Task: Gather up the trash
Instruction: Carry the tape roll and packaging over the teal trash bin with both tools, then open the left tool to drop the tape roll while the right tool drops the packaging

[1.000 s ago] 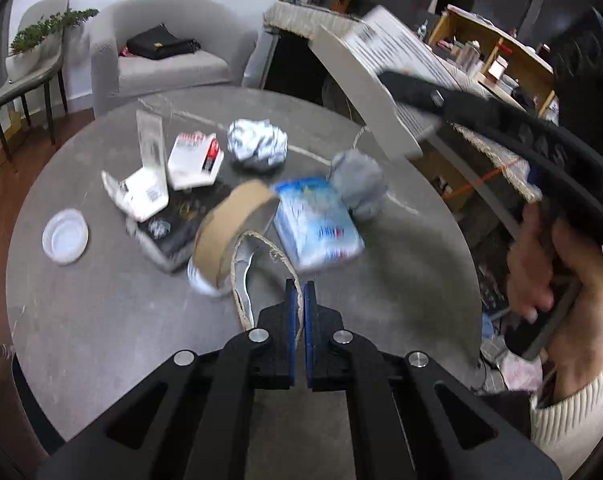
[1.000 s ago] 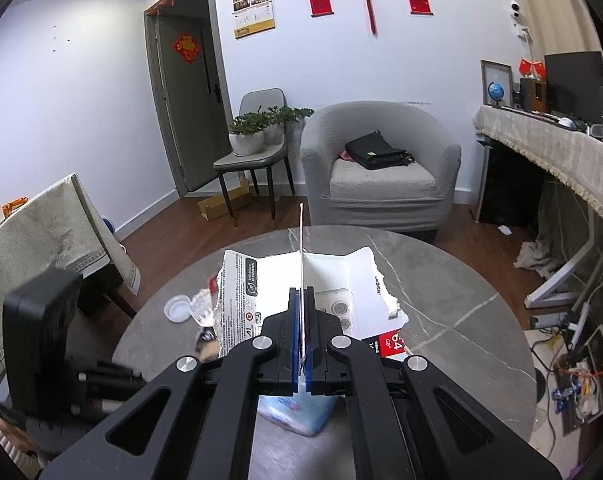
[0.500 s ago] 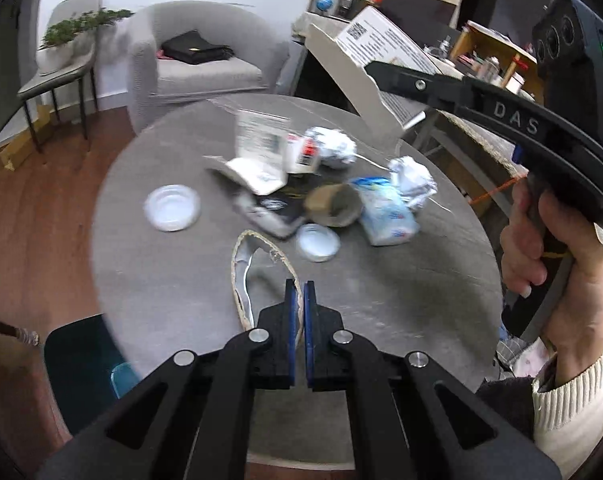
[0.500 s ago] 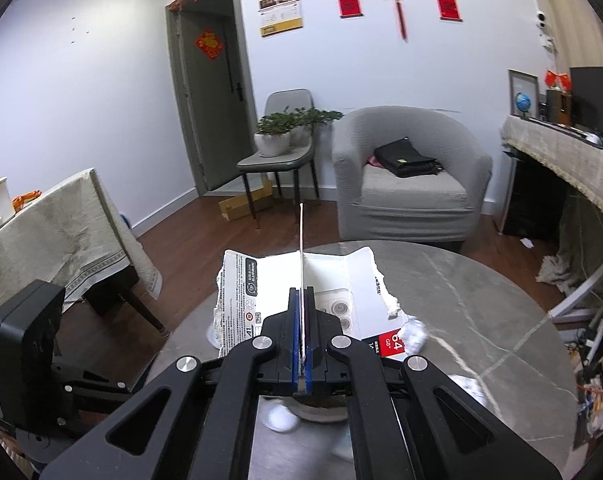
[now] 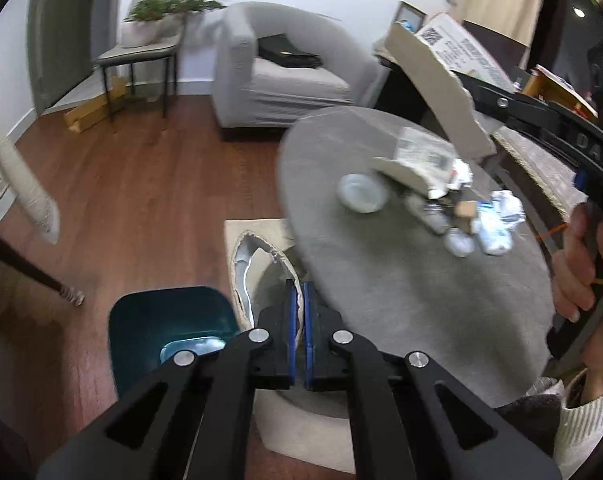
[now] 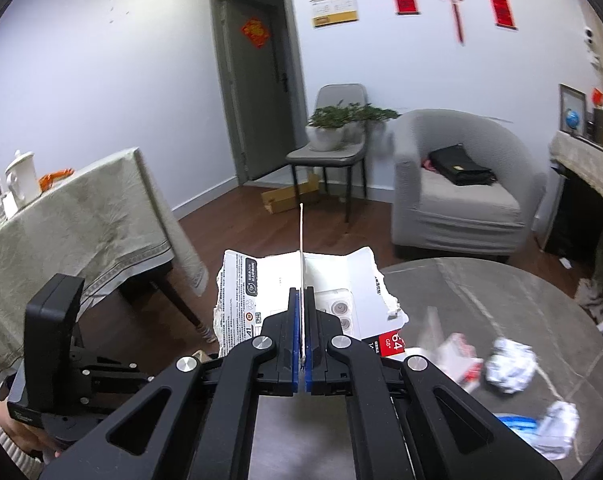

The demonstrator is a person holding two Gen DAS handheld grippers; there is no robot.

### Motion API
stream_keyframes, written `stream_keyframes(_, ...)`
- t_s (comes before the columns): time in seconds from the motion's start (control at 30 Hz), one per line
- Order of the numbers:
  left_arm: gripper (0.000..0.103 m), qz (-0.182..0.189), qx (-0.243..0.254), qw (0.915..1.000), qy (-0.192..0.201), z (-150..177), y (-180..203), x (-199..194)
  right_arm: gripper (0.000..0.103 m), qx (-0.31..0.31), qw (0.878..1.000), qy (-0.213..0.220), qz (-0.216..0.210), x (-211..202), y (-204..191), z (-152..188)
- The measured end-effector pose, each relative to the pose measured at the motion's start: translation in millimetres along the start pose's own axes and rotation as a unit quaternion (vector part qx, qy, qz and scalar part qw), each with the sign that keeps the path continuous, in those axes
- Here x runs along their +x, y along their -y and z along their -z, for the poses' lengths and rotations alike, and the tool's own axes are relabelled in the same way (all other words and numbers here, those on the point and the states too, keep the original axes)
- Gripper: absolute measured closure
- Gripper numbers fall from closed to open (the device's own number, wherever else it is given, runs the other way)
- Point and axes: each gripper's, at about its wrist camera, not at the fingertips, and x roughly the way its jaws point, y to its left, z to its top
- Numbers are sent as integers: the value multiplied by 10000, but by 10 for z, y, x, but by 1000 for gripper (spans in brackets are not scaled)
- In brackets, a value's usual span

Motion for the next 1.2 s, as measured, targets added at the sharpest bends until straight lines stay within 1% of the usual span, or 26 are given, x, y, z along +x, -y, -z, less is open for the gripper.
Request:
stream_keyframes(0.17,99,-410,-190,9990,-64,109,-378,11,101,-176,9994,-242,-151,260,-324,8)
stream_keyframes(0.23,99,-390,-317,9987,-118,164,-518,27,101,-225,9990,-314,-214,345,-434,11)
stream_keyframes(0.33,99,-467,-454,9976,-244,258,-719,65,101,-266,9983,-425,-299,499,-598,18)
stream_keyframes(0.43,99,-612,-510,9959,-424,358,-871,155,101,-302,9973,-556,-373,656,-749,40)
stream_keyframes(0.5,99,-642,-579,9945,-599,448,-997,238,101,-317,9965,-649,-412,765,-843,64)
stream_keyframes(0.67,98,-705,-621,9910,-950,677,-1181,404,101,-323,9939,-959,-439,1078,-1055,153)
stream_keyframes(0.73,98,-753,-608,9900,-1024,738,-1212,441,101,-344,9928,-1058,-435,1170,-1114,195)
stream_keyframes(0.77,95,-755,-619,9897,-1049,765,-1248,461,101,-350,9923,-1107,-438,1223,-1148,216)
stream_keyframes(0.8,94,-757,-633,9894,-1062,785,-1273,473,101,-349,9917,-1150,-446,1262,-1168,234)
stream_keyframes(0.83,89,-761,-645,9893,-1069,800,-1306,485,101,-348,9913,-1186,-449,1291,-1177,248)
stream_keyframes(0.87,76,-775,-658,9890,-1078,821,-1332,497,101,-352,9909,-1222,-451,1320,-1190,263)
stream_keyframes(0.93,64,-754,-712,9888,-1075,842,-1365,497,101,-357,9897,-1305,-471,1384,-1222,299)
stream_keyframes(0.97,61,-764,-723,9888,-1060,843,-1392,494,101,-373,9890,-1348,-478,1419,-1244,319)
stream_keyframes(1.03,59,-797,-705,9888,-1043,839,-1406,467,101,-406,9881,-1407,-480,1478,-1281,347)
stream_keyframes(1.07,55,-801,-708,9889,-1027,833,-1416,452,101,-420,9875,-1440,-487,1504,-1296,360)
stream_keyframes(1.13,52,-826,-735,9892,-962,825,-1440,401,101,-443,9865,-1500,-491,1549,-1316,393)
stream_keyframes(1.2,50,-787,-798,9892,-944,822,-1470,357,101,-451,9856,-1552,-492,1596,-1335,421)
